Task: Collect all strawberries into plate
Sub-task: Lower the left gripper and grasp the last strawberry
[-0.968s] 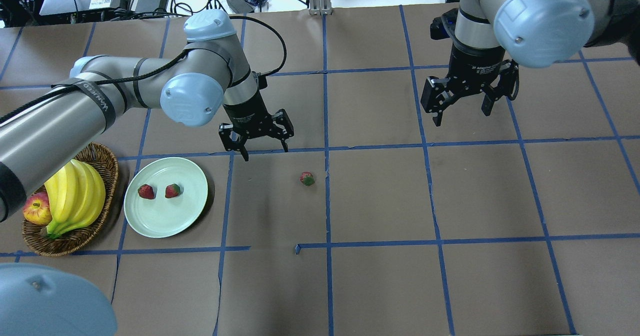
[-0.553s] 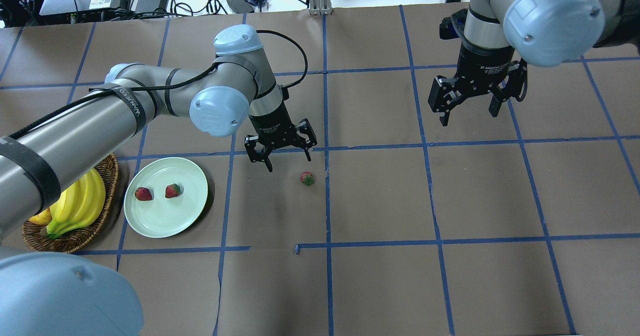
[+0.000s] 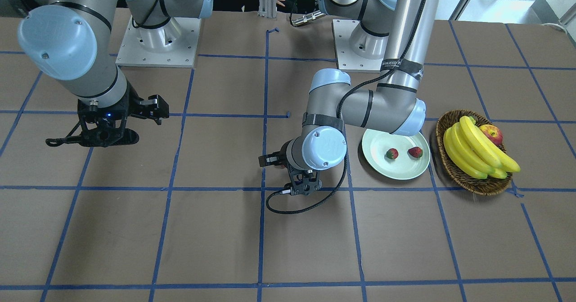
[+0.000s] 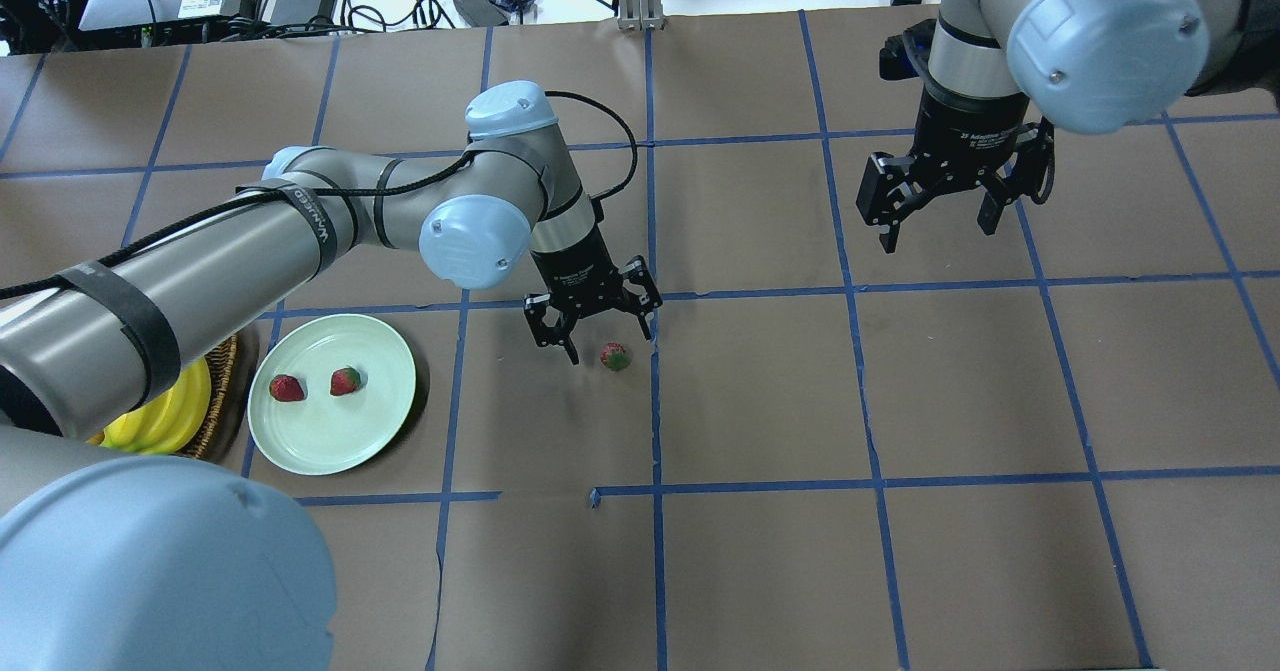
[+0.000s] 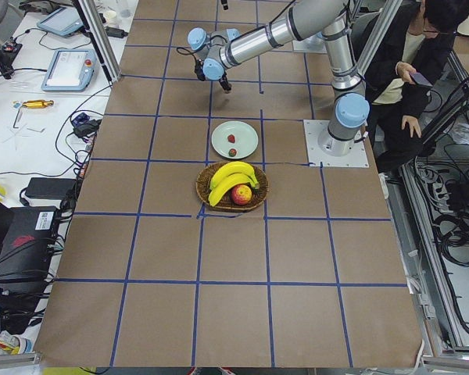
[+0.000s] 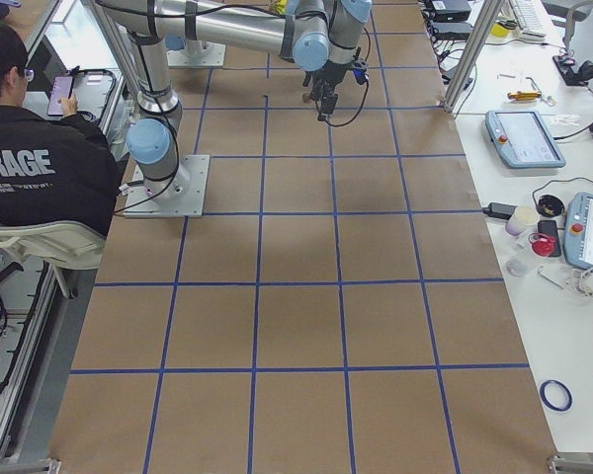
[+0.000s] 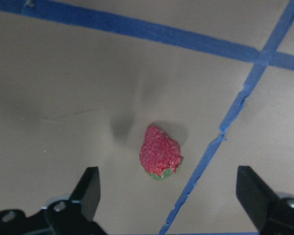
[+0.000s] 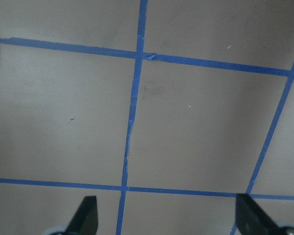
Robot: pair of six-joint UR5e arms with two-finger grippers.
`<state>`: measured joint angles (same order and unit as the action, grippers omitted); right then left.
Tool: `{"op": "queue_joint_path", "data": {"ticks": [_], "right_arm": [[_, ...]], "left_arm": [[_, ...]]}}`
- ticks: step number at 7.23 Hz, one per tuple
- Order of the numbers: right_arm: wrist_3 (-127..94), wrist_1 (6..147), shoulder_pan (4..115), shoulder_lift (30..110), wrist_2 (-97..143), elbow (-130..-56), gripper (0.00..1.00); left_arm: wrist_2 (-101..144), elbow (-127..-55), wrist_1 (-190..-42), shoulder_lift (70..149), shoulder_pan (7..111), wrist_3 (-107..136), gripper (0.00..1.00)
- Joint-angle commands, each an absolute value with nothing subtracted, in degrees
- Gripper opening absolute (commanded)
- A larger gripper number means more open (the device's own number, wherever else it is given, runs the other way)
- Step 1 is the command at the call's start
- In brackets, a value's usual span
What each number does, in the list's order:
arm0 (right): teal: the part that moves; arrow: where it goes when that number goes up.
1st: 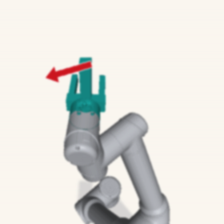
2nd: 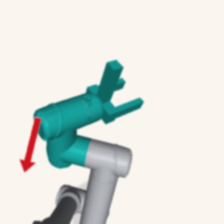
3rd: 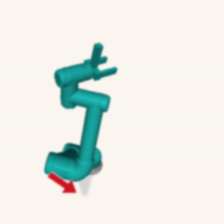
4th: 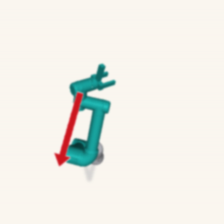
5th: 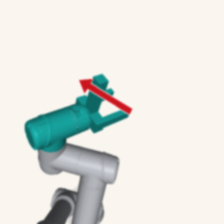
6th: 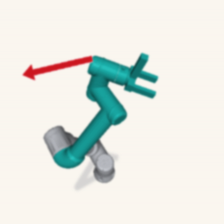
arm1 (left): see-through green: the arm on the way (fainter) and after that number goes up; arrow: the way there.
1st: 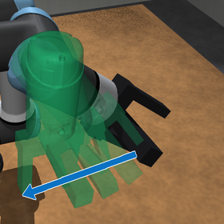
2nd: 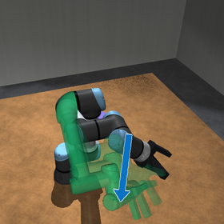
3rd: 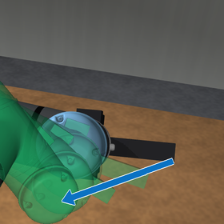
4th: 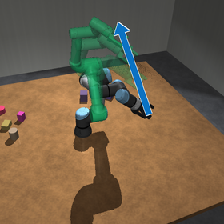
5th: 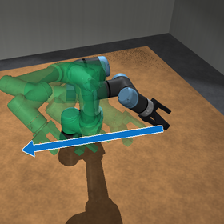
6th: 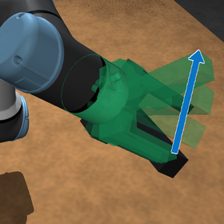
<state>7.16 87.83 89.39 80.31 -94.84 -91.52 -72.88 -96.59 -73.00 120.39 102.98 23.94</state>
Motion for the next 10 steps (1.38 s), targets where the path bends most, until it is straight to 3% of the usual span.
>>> {"op": "queue_joint_path", "data": {"ticks": [1,3,8,10], "right_arm": [[7.2,87.8,89.4,80.2,-94.7,-91.6,1.0],[7.1,87.9,89.4,80.1,-94.7,-91.6,1.0],[7.1,88.2,89.4,80.2,-94.8,-91.5,1.0],[7.1,88.2,89.4,80.2,-94.9,-91.5,1.0]], "left_arm": [[-72.9,-96.6,-73.0,121.6,103.2,23.7,0.66],[-73.0,-96.6,-73.4,121.6,103.3,23.7,0.0],[-82.1,-94.7,-78.2,115.7,101.4,16.2,0.0],[-90.1,-95.4,-84.3,112.4,94.5,6.6,0.0]]}}
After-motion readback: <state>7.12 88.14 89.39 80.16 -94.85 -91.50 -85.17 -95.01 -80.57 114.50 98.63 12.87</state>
